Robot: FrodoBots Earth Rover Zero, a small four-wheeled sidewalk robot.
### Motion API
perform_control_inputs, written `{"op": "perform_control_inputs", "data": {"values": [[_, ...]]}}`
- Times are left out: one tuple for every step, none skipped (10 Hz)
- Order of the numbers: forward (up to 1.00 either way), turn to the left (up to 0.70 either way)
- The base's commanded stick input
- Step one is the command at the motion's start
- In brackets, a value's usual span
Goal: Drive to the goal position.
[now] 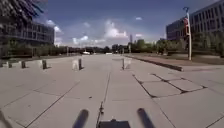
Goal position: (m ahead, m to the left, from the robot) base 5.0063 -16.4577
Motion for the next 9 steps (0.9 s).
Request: {"op": "perform_control_inputs", "data": {"values": [[0.0, 0.0], [0.0, 0.0], [0.0, 0.0], [0.06, 0.02], [0.73, 0.2], [1.0, 0.27], [1.0, 0.27], [1.0, 0.27], [1.0, 0.27]]}}
